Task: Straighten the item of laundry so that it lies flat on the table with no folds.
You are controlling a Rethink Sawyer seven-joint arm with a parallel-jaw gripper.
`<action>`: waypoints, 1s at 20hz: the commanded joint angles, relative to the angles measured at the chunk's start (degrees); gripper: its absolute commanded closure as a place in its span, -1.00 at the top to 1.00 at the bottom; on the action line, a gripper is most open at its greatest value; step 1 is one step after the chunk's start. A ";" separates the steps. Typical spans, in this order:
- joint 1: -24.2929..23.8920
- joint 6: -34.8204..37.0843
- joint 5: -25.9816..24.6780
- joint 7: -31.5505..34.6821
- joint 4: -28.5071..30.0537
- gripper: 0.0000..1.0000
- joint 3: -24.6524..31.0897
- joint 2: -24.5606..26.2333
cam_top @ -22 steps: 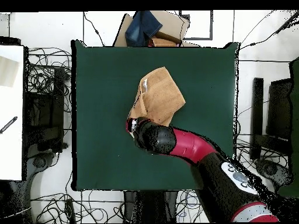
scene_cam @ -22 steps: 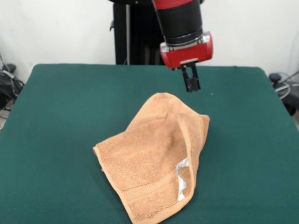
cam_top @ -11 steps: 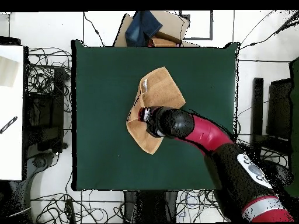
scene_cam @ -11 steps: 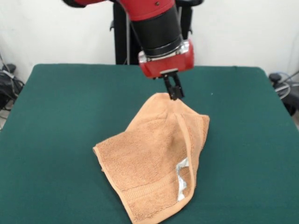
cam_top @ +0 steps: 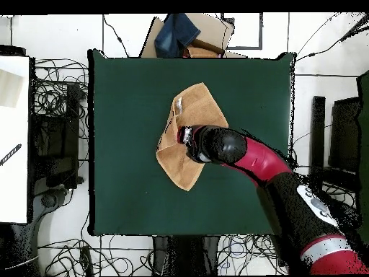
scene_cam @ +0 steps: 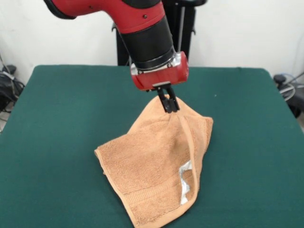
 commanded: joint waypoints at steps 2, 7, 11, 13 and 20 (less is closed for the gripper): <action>0.43 -0.46 -0.74 5.25 0.36 -1.00 0.68 1.70; 0.92 -4.35 -0.93 6.79 2.07 -1.00 1.09 2.84; -0.02 -5.73 -1.40 6.07 2.84 -1.00 1.84 4.26; -0.11 -4.87 -1.39 5.59 2.36 -1.00 1.70 4.48; -1.13 -2.29 -2.54 2.05 -0.89 -1.00 1.62 6.05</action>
